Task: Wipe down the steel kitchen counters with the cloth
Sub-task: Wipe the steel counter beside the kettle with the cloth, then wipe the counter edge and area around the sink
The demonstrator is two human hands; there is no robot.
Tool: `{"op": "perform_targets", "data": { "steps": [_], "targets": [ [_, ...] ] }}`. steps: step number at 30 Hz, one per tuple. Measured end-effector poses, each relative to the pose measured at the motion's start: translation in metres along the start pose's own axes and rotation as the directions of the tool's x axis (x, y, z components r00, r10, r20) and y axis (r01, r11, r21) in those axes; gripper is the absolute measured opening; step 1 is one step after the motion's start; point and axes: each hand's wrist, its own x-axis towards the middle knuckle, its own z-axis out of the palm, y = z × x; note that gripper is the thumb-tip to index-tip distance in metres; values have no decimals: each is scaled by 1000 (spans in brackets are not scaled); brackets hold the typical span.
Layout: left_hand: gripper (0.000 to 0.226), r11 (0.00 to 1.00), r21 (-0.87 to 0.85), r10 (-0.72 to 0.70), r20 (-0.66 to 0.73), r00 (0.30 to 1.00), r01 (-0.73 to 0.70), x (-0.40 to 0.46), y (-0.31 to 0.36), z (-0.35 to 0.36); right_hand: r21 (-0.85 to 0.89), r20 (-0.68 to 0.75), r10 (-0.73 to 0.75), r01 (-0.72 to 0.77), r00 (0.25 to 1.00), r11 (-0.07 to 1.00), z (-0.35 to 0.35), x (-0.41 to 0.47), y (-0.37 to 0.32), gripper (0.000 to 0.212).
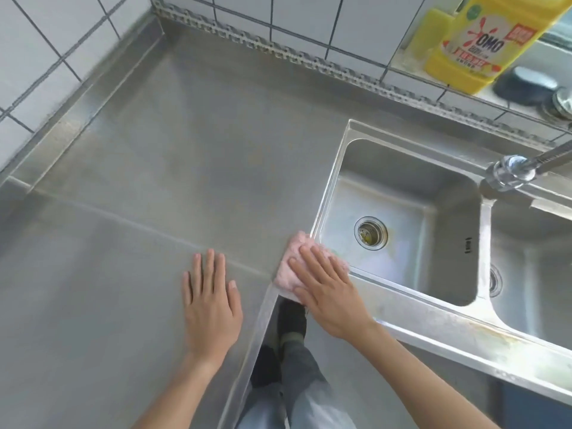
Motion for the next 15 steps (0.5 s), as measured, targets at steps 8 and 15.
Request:
{"op": "perform_targets", "data": {
  "steps": [8, 15],
  "targets": [
    [58, 1000, -5, -12, -5, 1000, 12, -1, 1, -1, 132, -82, 165, -153, 983, 979, 11, 67, -84, 55],
    [60, 999, -44, 6, -4, 1000, -6, -2, -4, -1, 54, -129, 15, -8, 992, 999, 33, -20, -76, 55]
  ]
}}
